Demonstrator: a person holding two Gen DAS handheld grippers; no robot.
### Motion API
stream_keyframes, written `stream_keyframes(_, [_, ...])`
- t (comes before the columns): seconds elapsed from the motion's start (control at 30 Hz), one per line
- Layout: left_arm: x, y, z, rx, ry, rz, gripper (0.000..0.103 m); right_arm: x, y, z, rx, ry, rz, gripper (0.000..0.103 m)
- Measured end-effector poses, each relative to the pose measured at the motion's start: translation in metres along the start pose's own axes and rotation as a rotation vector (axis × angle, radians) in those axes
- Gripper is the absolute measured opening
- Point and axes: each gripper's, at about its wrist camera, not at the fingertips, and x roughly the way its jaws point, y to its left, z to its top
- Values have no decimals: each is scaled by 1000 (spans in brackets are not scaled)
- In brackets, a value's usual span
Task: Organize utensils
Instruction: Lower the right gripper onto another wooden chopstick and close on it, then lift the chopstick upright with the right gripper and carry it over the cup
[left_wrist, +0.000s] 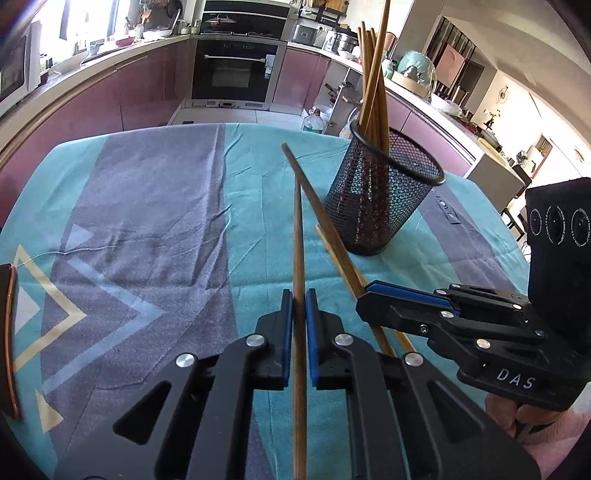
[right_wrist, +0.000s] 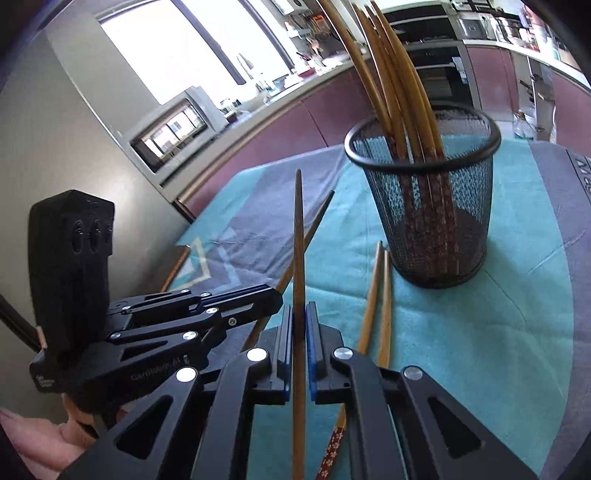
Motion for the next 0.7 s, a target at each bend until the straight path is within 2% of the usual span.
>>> stream_keyframes(0.23, [-34, -5, 8, 8, -64, -109, 8, -28, 13, 7, -68, -91, 37, 5])
stream_keyframes(0.4, [-54, -9, 12, 20, -97, -167, 8, -52, 21, 11, -127, -168, 19, 5])
stream_keyframes(0.7, [-69, -14, 21, 31, -143, -180, 8, -86, 21, 18, -179, -261, -24, 5])
